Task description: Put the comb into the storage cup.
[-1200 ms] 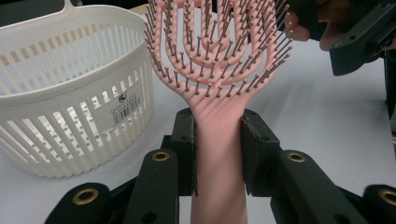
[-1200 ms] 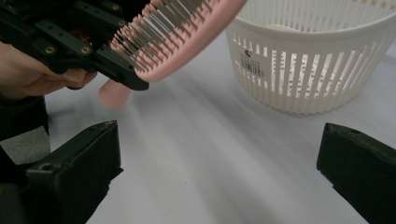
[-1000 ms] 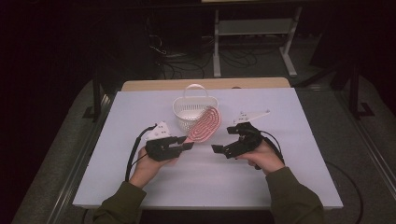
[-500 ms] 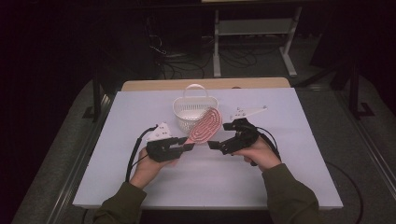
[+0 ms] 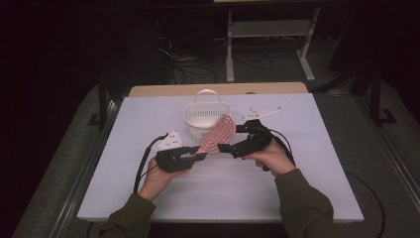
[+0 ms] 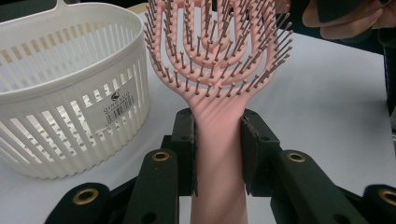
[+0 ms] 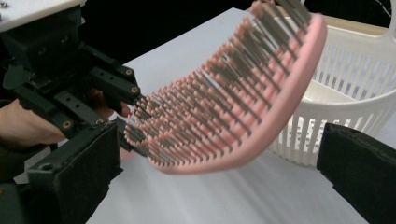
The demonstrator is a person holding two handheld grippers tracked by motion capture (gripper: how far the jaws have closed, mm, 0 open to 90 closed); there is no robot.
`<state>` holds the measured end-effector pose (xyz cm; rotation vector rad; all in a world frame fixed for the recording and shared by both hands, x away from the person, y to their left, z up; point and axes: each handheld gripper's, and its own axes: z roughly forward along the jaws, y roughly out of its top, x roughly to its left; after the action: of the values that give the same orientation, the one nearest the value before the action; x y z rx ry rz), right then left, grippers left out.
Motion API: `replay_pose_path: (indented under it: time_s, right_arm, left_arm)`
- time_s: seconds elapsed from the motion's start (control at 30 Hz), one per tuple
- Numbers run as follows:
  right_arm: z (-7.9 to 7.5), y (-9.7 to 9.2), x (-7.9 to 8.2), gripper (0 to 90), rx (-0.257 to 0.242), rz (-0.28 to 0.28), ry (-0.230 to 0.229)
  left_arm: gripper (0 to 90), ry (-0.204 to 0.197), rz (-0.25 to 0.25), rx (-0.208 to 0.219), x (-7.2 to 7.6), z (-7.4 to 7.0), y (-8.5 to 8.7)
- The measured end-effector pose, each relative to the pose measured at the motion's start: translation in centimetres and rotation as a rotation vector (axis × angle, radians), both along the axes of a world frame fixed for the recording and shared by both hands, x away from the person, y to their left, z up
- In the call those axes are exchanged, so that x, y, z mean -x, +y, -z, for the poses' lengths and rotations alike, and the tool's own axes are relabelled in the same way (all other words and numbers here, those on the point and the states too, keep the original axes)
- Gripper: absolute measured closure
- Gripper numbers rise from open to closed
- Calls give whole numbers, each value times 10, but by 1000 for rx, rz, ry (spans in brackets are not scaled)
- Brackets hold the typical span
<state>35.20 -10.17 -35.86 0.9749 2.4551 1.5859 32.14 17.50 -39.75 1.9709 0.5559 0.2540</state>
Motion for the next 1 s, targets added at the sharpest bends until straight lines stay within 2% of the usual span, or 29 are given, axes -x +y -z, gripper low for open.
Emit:
replay_pose_path:
  time_s: [0.3,0.6,1.0]
  right_arm:
    - [-4,5,-6,0,-17,16,-18]
    - [-3,5,-7,0,-36,58,-11]
    - [1,6,-7,18,-36,69,8]
  left_arm:
    - [701,-4,-1,-5,2,2,-3]
    - [701,-13,6,-14,6,3,-8]
    - [700,-24,9,-18,8,5,-12]
